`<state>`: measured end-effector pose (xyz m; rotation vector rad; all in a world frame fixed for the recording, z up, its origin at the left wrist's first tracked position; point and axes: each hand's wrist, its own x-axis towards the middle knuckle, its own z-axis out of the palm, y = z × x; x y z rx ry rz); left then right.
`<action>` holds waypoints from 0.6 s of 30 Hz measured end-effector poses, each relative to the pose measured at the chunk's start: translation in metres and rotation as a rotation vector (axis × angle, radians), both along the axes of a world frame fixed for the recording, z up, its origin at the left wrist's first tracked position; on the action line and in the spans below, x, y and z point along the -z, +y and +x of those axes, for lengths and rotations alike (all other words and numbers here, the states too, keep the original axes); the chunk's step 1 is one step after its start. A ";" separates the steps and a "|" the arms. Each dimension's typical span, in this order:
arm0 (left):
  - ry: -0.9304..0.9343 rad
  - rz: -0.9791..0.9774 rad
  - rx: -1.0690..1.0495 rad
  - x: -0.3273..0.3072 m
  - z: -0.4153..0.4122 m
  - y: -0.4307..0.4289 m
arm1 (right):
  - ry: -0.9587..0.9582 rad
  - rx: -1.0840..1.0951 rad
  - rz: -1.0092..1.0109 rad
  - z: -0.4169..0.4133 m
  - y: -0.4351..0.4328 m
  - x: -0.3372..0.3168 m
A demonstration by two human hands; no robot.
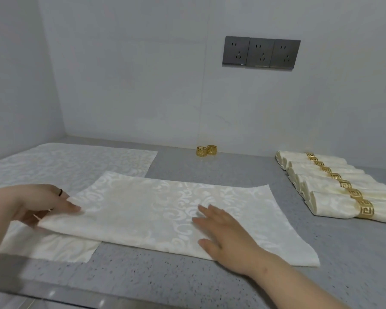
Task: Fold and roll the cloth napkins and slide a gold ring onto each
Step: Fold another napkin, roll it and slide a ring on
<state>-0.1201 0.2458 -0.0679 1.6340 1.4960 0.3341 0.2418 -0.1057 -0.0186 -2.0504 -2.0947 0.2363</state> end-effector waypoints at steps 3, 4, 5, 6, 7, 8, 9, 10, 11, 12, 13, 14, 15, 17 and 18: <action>-0.052 -0.034 -0.034 0.006 -0.011 -0.003 | 0.009 -0.036 -0.082 -0.011 0.005 0.005; -0.077 -0.046 -0.057 0.005 -0.010 -0.007 | -0.001 -0.031 -0.095 -0.012 0.005 0.006; -0.119 -0.056 -0.077 0.001 -0.003 -0.015 | -0.012 -0.028 -0.100 -0.012 0.006 0.007; -0.161 -0.073 -0.100 -0.008 0.009 -0.030 | -0.015 -0.024 -0.105 -0.013 0.006 0.006; -0.199 -0.064 -0.126 -0.022 0.022 -0.053 | -0.017 -0.021 -0.112 -0.013 0.005 0.006; -0.233 -0.029 -0.145 -0.037 0.034 -0.079 | -0.021 -0.022 -0.119 -0.013 0.004 0.005; -0.254 0.016 -0.157 -0.051 0.046 -0.105 | -0.024 -0.020 -0.125 -0.013 0.004 0.006; -0.263 0.045 -0.172 -0.059 0.054 -0.121 | -0.025 -0.020 -0.131 -0.014 0.004 0.005; -0.277 0.058 -0.186 -0.064 0.060 -0.132 | -0.027 -0.020 -0.137 -0.014 0.004 0.005; -0.298 0.057 -0.183 -0.065 0.064 -0.139 | -0.027 -0.021 -0.142 -0.014 0.004 0.006; -0.322 0.039 -0.167 -0.068 0.066 -0.144 | -0.026 -0.024 -0.144 -0.014 0.005 0.006; -0.346 0.015 -0.154 -0.073 0.068 -0.150 | -0.025 -0.028 -0.141 -0.013 0.005 0.007; -0.362 0.009 -0.142 -0.079 0.070 -0.155 | -0.019 -0.028 -0.139 -0.013 0.005 0.007; -0.378 0.080 -0.130 -0.095 0.078 -0.162 | 0.007 -0.022 -0.143 -0.013 0.005 0.007; -0.379 0.140 -0.107 -0.105 0.084 -0.168 | 0.023 -0.024 -0.145 -0.013 0.005 0.007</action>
